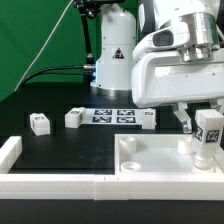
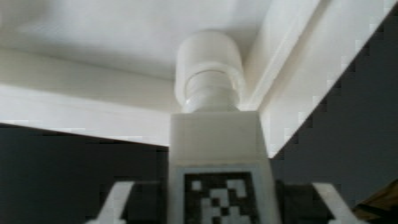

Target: Assemble one leg

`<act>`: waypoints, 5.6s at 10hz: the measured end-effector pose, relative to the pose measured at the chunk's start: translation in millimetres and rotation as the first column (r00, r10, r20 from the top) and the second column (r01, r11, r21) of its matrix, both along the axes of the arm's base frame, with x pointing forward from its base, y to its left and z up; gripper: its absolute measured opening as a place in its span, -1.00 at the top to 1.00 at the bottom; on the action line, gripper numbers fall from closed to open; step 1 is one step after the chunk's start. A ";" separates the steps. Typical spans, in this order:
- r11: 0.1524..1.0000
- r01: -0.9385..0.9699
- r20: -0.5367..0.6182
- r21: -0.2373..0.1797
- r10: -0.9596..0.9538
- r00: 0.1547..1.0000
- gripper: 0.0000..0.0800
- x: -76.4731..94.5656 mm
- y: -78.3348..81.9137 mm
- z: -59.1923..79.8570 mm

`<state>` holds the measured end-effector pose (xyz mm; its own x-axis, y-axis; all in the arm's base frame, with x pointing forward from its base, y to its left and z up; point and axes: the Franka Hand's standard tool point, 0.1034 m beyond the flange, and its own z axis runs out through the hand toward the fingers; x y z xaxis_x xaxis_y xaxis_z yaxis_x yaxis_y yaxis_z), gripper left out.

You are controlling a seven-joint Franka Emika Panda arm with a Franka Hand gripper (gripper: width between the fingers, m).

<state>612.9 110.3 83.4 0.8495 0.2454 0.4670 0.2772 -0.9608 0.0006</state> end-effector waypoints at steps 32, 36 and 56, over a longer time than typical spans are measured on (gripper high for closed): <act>0.997 -0.064 -0.568 -0.034 0.033 0.822 -0.62 -19.6 14.4 -0.2; 0.998 -0.059 -0.534 -0.027 0.035 0.845 -0.62 1.0 13.4 -2.3; 0.978 0.201 -0.560 -0.047 -0.192 0.806 0.27 18.9 -7.8 -6.2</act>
Offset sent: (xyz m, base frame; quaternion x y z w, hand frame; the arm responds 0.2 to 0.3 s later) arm 0.0027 -0.0009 -0.0040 0.0009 0.0049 -0.0027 1.0000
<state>631.9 102.4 77.2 0.9940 0.0418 -0.1014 0.0306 -0.9935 -0.1098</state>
